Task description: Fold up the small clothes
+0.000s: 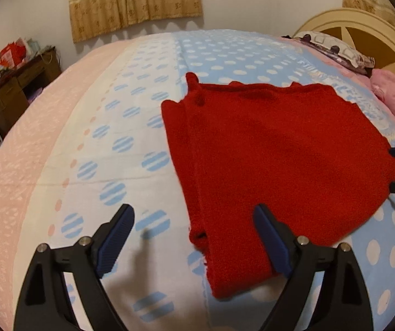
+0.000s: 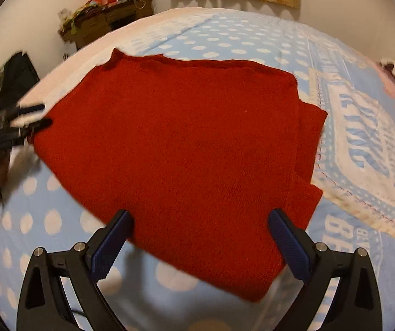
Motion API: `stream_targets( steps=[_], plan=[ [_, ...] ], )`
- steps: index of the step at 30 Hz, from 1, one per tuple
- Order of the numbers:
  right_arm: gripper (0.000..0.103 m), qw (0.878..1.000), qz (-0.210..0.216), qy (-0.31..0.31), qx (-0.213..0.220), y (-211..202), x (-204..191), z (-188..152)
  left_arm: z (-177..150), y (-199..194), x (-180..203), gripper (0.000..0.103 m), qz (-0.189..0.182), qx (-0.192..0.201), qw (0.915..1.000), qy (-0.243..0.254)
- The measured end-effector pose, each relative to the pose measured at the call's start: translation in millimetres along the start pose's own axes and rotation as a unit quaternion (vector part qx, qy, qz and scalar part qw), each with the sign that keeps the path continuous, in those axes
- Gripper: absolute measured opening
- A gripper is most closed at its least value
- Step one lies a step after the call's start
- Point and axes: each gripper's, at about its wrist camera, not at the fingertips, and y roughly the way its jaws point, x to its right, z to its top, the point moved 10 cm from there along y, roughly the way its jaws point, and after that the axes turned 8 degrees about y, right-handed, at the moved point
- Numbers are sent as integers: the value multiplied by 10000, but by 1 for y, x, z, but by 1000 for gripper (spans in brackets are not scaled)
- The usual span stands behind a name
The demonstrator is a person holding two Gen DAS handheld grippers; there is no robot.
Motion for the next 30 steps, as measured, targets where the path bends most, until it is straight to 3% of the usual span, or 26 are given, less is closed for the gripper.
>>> stream_targets(
  steps=[2, 6, 9, 12, 16, 19, 24, 30],
  plan=[
    [100, 9999, -73, 38, 144, -13, -2, 8, 4, -9, -4, 91, 32, 138, 9999, -79],
    [100, 9976, 253, 171, 619, -36, -17, 32, 2, -4, -10, 91, 88, 96, 9997, -200],
    [100, 9991, 70, 16, 411, -16, -22, 30, -5, 12, -11, 97, 98, -175, 9996, -212],
    [100, 9996, -58, 266, 90, 7, -9, 13, -7, 14, -15, 103, 78, -172, 9993, -336],
    [100, 9991, 90, 348, 238, 6, -5, 6, -11, 17, -16, 103, -99, -178, 9986, -479],
    [100, 9986, -93, 461, 227, -2, -7, 13, -13, 18, -15, 103, -165, -179, 9983, -538],
    [100, 9988, 60, 185, 443, -9, -53, 51, -14, 19, -16, 103, -212, -170, 9979, -594],
    [100, 9992, 145, -113, 365, 27, -104, 82, -15, 20, -17, 103, -351, -164, 9967, -712]
  ],
)
